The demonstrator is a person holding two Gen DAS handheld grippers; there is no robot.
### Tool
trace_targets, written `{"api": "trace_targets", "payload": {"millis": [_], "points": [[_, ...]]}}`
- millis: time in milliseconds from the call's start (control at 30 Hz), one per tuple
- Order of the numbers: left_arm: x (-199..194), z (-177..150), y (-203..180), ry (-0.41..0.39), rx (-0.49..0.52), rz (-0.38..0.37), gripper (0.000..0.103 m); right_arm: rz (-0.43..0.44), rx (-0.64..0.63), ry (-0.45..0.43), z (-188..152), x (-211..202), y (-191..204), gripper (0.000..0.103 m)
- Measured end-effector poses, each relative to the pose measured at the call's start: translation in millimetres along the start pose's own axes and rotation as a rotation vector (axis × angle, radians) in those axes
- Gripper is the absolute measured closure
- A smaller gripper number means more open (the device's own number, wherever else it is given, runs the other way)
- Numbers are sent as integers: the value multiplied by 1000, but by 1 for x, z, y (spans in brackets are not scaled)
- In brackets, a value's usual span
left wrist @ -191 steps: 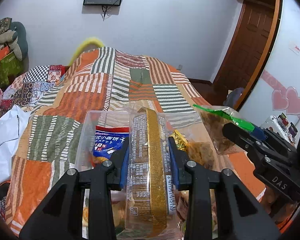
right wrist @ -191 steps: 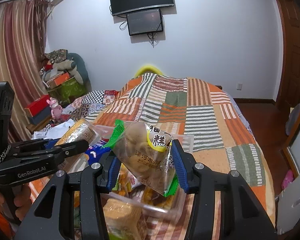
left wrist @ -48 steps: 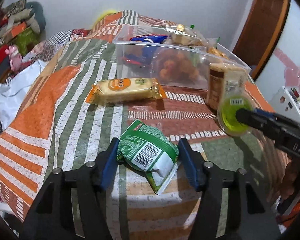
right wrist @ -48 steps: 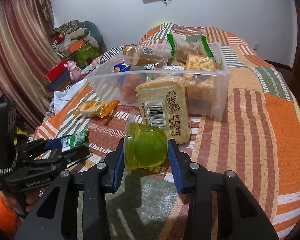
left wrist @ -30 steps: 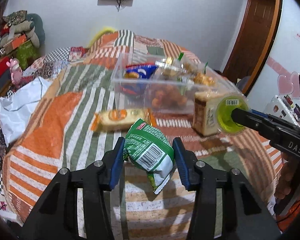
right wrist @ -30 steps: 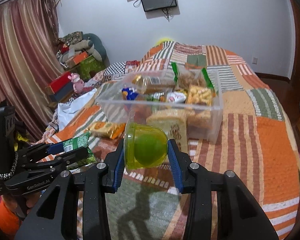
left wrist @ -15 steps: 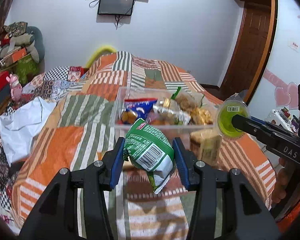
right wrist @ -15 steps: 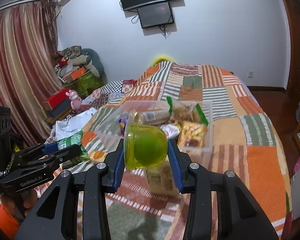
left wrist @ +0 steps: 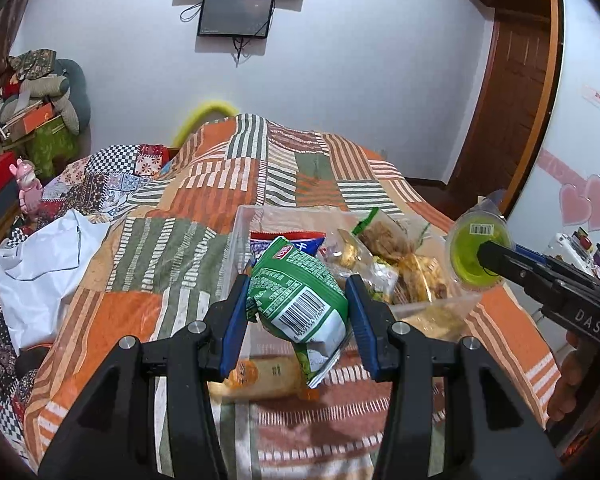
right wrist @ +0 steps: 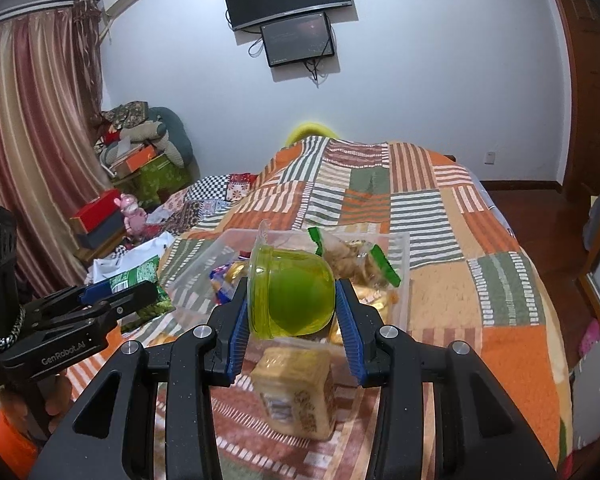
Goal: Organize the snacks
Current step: 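Lift both items over the clear box and release them inside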
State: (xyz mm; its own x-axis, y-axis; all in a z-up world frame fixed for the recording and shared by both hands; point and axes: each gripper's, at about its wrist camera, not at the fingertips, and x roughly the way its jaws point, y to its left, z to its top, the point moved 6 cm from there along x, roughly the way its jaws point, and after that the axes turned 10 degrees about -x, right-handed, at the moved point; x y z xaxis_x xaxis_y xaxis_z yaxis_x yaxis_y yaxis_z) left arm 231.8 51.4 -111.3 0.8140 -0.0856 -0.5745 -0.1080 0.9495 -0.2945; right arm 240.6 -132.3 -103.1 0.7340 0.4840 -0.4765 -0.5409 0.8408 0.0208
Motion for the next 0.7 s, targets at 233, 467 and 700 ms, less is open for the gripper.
{"api": "trace_targets", "payload": {"millis": [233,467,700], "points": [[24,4,4,14,8,23,56,-11,-7,36,-1,19,-6,66],[49,7,10,44,-1,35,56,-16,-5,97,-9,42,-14,66],[72,5,15,71,-7,50,56,17,9,147,-17,57,-18,66]]}}
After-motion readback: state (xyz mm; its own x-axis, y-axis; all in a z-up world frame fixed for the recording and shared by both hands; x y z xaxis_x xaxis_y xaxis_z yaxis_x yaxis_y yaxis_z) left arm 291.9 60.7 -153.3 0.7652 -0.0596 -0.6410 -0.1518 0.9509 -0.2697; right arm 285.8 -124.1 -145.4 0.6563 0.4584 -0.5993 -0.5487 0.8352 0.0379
